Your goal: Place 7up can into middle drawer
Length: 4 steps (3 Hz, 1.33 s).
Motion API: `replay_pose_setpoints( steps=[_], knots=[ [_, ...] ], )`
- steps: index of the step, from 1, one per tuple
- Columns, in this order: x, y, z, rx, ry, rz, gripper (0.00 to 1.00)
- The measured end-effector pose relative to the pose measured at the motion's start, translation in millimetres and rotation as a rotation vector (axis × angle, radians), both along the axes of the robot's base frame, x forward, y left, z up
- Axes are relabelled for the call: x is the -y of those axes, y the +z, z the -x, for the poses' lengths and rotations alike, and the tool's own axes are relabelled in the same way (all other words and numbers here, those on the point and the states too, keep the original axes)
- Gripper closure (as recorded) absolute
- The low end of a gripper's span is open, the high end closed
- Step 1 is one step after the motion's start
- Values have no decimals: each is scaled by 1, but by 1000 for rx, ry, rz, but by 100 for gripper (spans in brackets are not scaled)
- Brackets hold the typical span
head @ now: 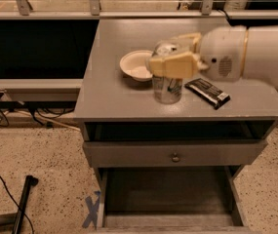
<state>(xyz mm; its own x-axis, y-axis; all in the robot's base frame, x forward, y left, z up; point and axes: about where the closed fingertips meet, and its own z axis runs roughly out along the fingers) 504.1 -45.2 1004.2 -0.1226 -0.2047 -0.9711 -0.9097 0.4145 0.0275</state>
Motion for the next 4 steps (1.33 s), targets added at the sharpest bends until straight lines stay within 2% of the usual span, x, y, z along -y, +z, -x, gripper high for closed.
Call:
replay_pose_setpoints(
  steps=[1, 2, 3, 4],
  knots=[
    [4, -73, 19, -34, 5, -152, 100],
    [31, -117, 54, 27, -7, -216, 100],
    [58, -121, 81, 125, 3, -211, 100],
    [61, -121, 85, 137, 5, -207, 100]
  ],
)
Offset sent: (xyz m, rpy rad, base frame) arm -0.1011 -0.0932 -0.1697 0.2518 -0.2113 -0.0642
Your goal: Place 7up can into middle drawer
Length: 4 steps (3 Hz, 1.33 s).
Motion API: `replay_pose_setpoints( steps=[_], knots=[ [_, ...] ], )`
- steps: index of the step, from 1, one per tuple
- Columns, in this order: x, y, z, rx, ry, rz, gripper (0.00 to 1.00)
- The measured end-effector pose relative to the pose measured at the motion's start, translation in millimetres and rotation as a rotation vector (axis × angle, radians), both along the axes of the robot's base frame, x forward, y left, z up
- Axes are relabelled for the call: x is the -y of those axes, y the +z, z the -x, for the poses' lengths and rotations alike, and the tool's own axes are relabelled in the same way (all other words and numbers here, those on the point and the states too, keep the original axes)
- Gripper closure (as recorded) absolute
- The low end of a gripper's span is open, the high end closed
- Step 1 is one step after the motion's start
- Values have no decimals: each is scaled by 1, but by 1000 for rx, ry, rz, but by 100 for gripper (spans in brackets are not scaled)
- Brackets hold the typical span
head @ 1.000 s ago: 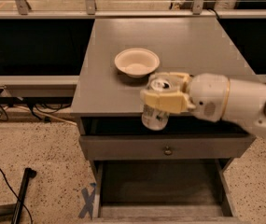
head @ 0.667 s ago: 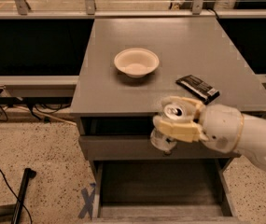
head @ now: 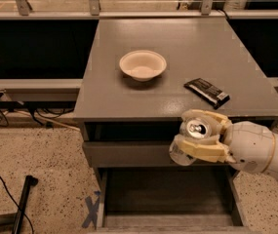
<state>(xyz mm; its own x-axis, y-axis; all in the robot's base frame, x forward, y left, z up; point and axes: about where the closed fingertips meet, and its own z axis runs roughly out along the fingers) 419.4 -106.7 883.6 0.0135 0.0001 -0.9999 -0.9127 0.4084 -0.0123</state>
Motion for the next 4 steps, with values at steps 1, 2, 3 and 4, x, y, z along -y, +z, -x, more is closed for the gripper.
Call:
replay_pose_setpoints(
  steps=[1, 2, 3, 4],
  knots=[
    [-2, -23, -5, 51, 19, 53, 100],
    [0, -99, 5, 89, 78, 134, 100],
    [13, -163, 20, 117, 80, 180, 100],
    [13, -163, 20, 117, 80, 180, 100]
  ],
)
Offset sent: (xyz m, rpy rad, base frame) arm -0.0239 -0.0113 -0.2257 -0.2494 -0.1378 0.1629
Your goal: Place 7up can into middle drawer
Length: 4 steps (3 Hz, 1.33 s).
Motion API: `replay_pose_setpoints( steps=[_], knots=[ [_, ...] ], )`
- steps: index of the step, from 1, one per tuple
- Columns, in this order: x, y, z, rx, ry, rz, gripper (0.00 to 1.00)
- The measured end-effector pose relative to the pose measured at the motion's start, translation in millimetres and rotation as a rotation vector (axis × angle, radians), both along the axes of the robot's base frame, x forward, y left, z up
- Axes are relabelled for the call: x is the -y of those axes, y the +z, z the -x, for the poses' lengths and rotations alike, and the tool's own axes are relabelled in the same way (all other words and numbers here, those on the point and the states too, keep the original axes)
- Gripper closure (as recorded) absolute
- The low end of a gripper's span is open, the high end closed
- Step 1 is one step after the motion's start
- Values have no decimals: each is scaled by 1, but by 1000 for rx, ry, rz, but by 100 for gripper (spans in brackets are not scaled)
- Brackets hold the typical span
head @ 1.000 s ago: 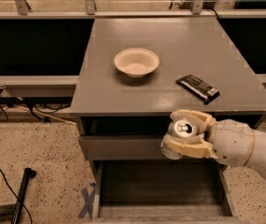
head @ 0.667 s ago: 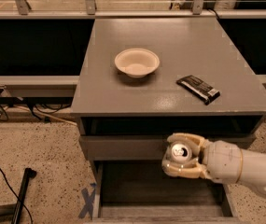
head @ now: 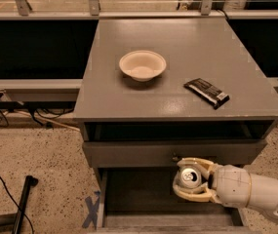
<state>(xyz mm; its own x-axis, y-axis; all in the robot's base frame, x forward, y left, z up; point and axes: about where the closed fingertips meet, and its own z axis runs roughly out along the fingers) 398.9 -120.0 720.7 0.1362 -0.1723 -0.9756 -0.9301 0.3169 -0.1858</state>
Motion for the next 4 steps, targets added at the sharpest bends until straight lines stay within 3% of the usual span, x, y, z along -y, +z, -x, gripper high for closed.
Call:
replay_pose_setpoints(
  steps=[2, 3, 4],
  knots=[
    [11, -45, -11, 67, -27, 19, 100],
    [22, -85, -17, 72, -38, 16, 100],
    [38, -141, -22, 1, -75, 20, 82]
  ],
)
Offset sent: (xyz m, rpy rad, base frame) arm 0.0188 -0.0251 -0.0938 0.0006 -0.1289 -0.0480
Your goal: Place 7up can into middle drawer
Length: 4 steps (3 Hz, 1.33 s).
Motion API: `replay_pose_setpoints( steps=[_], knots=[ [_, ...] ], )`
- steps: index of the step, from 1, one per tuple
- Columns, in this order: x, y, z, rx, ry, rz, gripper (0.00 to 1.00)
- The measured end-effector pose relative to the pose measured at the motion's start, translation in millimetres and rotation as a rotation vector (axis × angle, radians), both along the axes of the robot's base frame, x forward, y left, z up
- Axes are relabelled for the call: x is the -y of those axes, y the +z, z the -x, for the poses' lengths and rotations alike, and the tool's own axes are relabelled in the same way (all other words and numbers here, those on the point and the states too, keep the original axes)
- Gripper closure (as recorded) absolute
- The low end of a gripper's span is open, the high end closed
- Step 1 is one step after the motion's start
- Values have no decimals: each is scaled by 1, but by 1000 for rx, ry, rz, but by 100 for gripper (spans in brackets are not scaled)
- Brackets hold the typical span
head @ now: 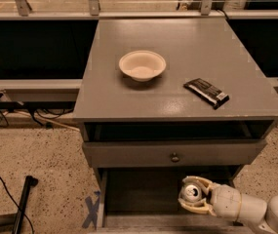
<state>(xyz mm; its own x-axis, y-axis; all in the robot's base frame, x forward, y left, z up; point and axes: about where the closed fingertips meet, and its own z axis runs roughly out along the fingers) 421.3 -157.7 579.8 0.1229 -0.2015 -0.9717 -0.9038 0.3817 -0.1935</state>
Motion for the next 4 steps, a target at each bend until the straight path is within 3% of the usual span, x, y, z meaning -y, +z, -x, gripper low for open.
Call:
replay_pose_setpoints(
  steps=[1, 2, 3, 4],
  knots=[
    [24, -66, 0, -108, -71, 20, 50],
    [38, -102, -1, -156, -113, -12, 27],
    [44, -115, -6, -151, -137, -81, 4],
    [43, -116, -7, -153, -136, -86, 0]
  ],
)
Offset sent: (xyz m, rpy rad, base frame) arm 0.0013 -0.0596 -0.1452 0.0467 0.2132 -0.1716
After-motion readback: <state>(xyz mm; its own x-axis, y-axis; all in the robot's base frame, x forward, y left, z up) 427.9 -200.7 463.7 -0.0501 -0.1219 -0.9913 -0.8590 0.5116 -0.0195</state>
